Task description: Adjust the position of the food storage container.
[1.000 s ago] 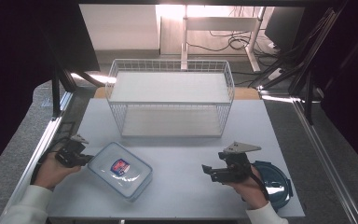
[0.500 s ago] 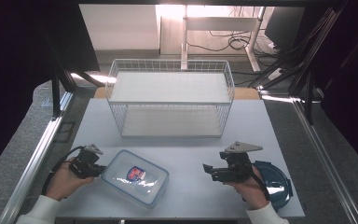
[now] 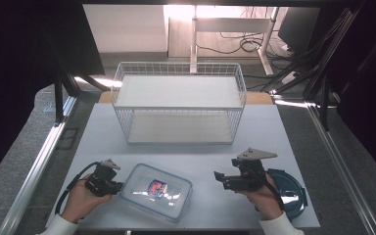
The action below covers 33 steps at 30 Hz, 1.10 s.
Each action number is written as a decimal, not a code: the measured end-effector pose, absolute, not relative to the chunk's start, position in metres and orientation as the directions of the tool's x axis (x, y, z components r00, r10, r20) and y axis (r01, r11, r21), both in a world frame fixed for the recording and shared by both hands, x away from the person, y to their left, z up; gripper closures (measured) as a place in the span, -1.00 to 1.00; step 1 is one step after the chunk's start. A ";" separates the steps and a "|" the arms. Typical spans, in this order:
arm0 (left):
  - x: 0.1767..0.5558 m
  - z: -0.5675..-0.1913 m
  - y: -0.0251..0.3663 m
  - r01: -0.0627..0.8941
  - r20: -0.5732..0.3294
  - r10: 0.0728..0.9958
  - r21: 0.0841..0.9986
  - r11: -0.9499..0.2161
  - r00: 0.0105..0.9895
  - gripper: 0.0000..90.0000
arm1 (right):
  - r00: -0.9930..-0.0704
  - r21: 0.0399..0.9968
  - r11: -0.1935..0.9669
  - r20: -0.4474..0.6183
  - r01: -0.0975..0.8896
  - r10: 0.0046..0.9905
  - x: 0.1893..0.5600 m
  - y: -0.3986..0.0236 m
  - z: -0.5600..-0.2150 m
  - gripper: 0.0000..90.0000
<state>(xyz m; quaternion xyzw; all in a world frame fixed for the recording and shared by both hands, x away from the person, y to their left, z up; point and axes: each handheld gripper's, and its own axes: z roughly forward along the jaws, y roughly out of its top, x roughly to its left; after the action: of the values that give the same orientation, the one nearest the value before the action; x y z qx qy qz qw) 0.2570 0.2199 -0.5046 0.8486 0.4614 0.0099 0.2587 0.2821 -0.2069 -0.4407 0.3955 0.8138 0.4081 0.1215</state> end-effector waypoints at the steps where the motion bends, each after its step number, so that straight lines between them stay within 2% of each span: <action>1: 0.257 -0.505 0.218 0.780 -0.227 0.788 0.448 -0.437 0.572 1.00 | -0.657 0.760 0.354 0.126 0.545 0.743 0.282 -0.207 -0.441 -0.58; 19: 0.249 -0.507 0.182 0.753 -0.261 0.739 0.459 -0.472 0.622 1.00 | -0.653 0.763 0.348 0.126 0.545 0.747 0.282 -0.209 -0.440 -0.58; 24: 0.252 -0.505 0.186 0.751 -0.236 0.756 0.475 -0.458 0.610 0.94 | -0.658 0.763 0.347 0.132 0.545 0.741 0.280 -0.210 -0.439 -0.58; 27: 0.257 -0.496 0.196 0.753 -0.213 0.791 0.518 -0.406 0.574 0.90 | -0.667 0.766 0.351 0.133 0.538 0.733 0.279 -0.210 -0.438 -0.57; 29: 0.258 -0.491 0.199 0.748 -0.208 0.800 0.539 -0.386 0.563 0.64 | -0.671 0.768 0.352 0.134 0.535 0.729 0.279 -0.210 -0.438 -0.57; 30: 0.260 -0.482 0.201 0.738 -0.204 0.818 0.584 -0.339 0.537 0.40 | -0.676 0.771 0.351 0.136 0.531 0.724 0.278 -0.210 -0.437 -0.55; 33: 0.266 -0.468 0.199 0.732 -0.214 0.836 0.621 -0.282 0.504 -0.07 | -0.682 0.776 0.350 0.138 0.525 0.718 0.277 -0.210 -0.435 -0.51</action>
<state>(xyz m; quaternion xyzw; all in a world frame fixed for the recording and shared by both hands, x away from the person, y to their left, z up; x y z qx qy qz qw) 0.2662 0.1991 -0.4675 0.7970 0.4919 0.0766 0.3421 0.2767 -0.2104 -0.4352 0.3823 0.8136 0.4231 0.1141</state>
